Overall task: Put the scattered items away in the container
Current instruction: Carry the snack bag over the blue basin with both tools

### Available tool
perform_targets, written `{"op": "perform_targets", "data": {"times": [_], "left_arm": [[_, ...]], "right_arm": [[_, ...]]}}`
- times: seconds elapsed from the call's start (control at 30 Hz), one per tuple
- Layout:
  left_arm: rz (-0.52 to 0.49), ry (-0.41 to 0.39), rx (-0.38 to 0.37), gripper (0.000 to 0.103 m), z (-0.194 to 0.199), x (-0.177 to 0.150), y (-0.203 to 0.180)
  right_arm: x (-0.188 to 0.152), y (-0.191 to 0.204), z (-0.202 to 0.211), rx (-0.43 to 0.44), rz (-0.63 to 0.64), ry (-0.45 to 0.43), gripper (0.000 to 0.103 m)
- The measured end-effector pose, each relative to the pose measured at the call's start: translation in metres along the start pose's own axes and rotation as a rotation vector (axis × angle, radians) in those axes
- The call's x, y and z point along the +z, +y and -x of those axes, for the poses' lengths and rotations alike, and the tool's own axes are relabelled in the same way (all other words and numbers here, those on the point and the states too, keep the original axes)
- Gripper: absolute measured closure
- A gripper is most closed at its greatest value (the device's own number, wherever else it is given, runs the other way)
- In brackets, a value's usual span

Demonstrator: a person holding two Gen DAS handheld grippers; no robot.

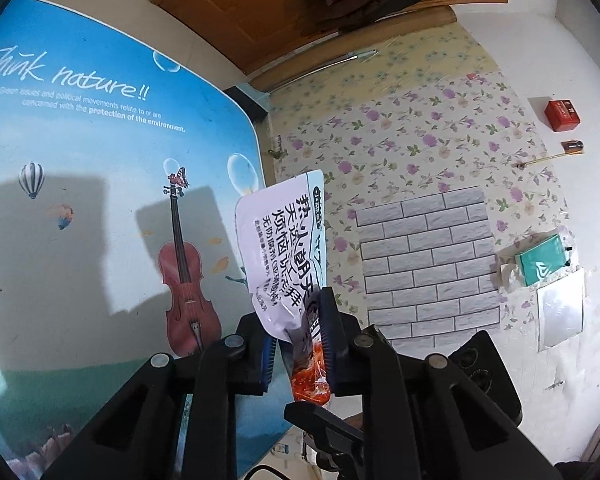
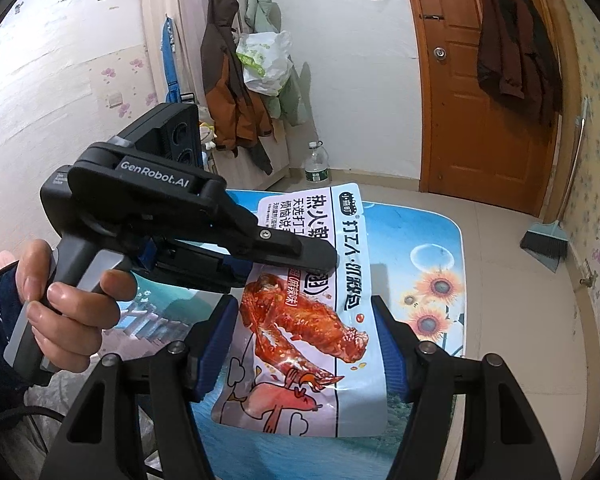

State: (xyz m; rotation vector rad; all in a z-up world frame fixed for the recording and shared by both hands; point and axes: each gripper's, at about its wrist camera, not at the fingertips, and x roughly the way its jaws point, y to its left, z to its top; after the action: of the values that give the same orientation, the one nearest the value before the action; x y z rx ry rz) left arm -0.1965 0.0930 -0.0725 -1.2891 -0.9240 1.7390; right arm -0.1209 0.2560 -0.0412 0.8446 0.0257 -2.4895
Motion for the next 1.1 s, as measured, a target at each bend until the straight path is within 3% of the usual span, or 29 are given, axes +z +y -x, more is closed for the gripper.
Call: {"op": "perform_targets", "data": {"times": [0.6, 1.1], "left_arm": [[-0.057, -0.068, -0.05, 0.086, 0.061, -0.021, -0.029], [-0.067, -0.171, -0.064, 0.086, 0.148, -0.045, -0.027]], "right_arm": [[0.014, 0.058, 0.034, -0.02, 0.082, -0.05, 0.036], [0.026, 0.143, 0.048, 0.021, 0.176, -0.084, 0.036]]}}
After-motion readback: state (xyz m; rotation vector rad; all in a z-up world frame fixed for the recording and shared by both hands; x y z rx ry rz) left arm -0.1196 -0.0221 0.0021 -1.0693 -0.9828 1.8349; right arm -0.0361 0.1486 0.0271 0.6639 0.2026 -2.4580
